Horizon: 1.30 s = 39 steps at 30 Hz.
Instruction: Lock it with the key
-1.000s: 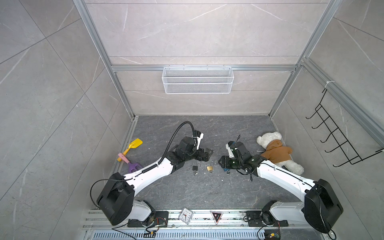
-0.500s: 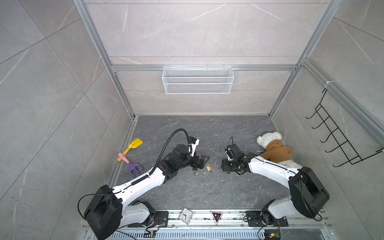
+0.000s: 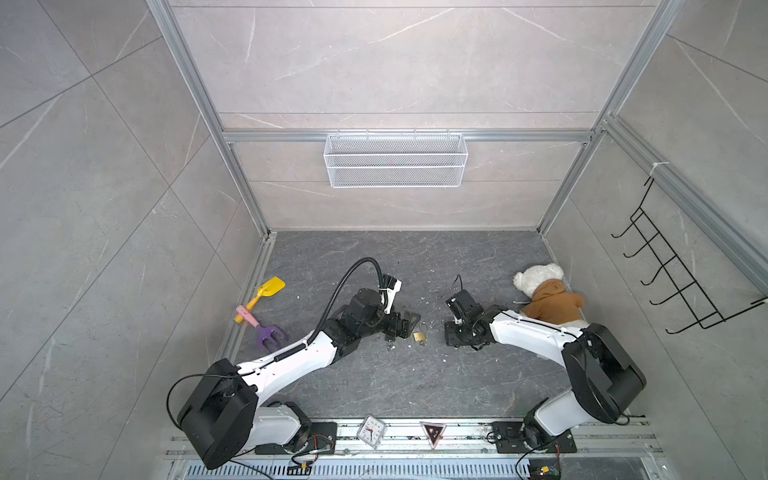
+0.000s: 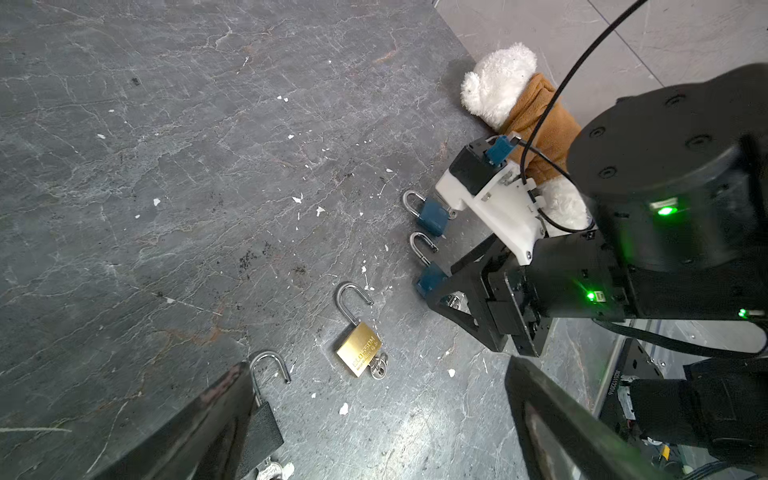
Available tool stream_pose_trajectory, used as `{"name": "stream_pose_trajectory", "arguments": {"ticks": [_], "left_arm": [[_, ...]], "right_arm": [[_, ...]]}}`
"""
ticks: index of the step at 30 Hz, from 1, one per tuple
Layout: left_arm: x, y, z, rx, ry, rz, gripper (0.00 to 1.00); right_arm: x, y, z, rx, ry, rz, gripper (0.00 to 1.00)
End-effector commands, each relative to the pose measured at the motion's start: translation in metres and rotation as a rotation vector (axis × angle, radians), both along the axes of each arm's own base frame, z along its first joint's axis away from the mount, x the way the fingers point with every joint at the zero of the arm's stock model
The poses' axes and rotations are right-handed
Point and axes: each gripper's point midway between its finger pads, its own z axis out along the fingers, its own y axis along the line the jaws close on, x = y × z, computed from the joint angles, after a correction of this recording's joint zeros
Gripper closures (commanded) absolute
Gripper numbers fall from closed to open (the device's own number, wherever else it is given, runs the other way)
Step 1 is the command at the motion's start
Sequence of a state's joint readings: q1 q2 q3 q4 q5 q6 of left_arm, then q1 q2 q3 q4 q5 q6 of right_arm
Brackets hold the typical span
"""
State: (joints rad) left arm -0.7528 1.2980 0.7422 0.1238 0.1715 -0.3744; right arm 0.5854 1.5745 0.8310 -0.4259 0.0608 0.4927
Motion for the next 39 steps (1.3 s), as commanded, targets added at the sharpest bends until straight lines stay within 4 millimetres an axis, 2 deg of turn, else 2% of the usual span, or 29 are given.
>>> {"name": "stream_pose_trajectory", "arguments": {"ticks": [1,17,29,39], "left_arm": [[0.002,-0.008,0.017,-0.050,-0.041,-0.028,0.04],[0.003,-0.011,0.008,-0.036,-0.021,-0.034,0.04],[0.002,-0.012,0.004,-0.033,-0.013,-0.041,0.05],[0.004,-0.013,-0.003,-0.031,-0.001,-0.032,0.09]], "right_arm": [[0.008,0.005,0.003,-0.007,-0.015,0.020,0.43],[0.003,-0.003,-0.008,-0.135,0.008,0.054,0.50],[0.001,0.000,-0.016,-0.121,0.013,0.072,0.55],[0.005,0.016,-0.005,-0.031,-0.032,0.117,0.71]]}}
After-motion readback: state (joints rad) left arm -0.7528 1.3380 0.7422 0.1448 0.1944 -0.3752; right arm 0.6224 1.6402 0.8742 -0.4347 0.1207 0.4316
